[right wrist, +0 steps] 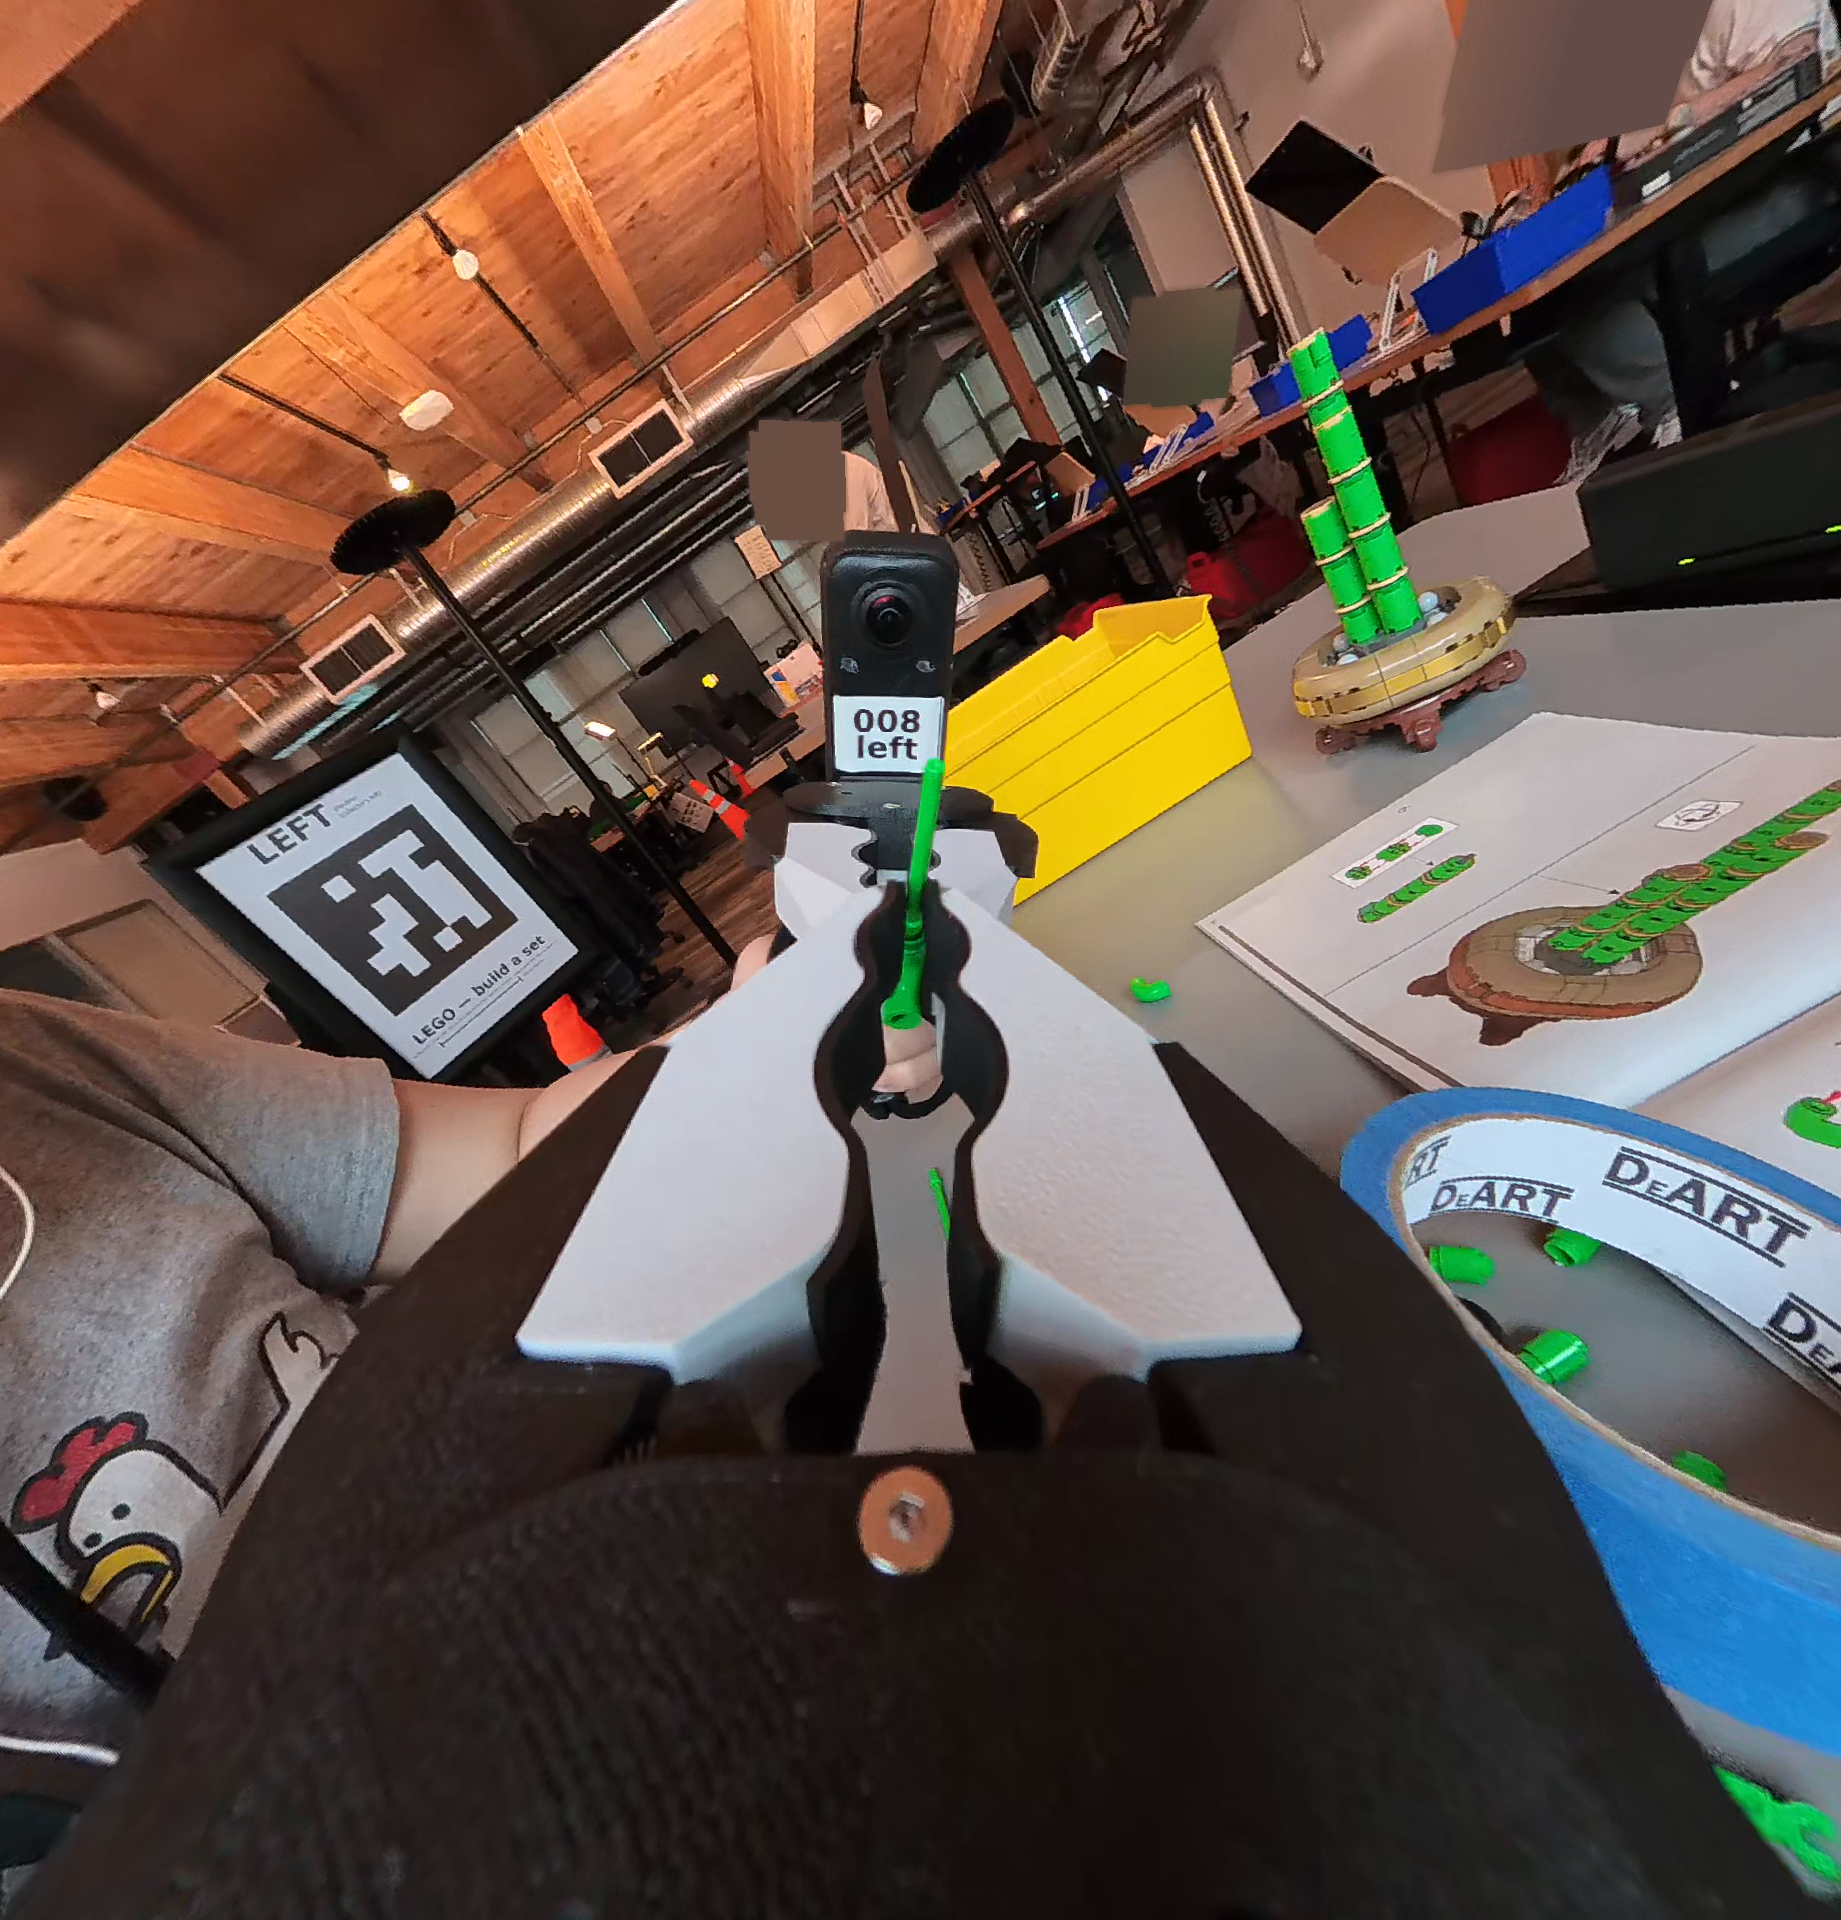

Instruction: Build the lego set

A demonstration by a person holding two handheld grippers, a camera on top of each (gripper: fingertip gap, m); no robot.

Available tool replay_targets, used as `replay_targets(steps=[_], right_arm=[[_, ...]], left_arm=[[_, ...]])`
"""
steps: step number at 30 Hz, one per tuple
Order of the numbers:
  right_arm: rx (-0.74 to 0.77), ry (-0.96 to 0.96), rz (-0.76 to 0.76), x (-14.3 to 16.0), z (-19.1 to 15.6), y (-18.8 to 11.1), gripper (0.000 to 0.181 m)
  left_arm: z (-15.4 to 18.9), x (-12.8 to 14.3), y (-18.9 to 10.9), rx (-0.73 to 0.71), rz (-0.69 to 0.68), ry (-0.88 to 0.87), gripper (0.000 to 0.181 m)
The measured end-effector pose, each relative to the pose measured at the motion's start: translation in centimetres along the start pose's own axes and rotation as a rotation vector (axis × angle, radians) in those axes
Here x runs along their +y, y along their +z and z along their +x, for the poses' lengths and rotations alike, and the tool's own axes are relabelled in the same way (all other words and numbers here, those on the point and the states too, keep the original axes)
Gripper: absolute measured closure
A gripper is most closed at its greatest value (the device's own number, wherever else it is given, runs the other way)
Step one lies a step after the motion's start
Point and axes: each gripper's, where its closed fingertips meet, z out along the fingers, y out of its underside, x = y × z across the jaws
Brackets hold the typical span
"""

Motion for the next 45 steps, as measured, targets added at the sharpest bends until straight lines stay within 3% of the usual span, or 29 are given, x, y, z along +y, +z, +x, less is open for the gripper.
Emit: replay_targets(steps=[10, 19, 31, 45], right_arm=[[-0.059, 0.074, 0.022, 0.1, -0.1, 0.0, 0.18], [-0.078, 0.057, 0.008, 0.4, -0.4, -0.1, 0.18], [-0.081, 0.02, -0.015, 0.9, -0.5, 0.4, 0.181], [-0.083, 0.024, -0.015, 1.0, -0.6, 0.6, 0.178]], left_arm=[[0.1, 0.1, 0.0, -0.007, -0.013, 0.013, 0.177], [0.5, 0.4, 0.2, 0.045, -0.023, -0.03, 0.177], [0.3, 0.9, 0.3, 0.003, -0.046, 0.036, 0.177], [0.4, 1.2, 0.1, 0.009, -0.091, -0.001, 0.176]])
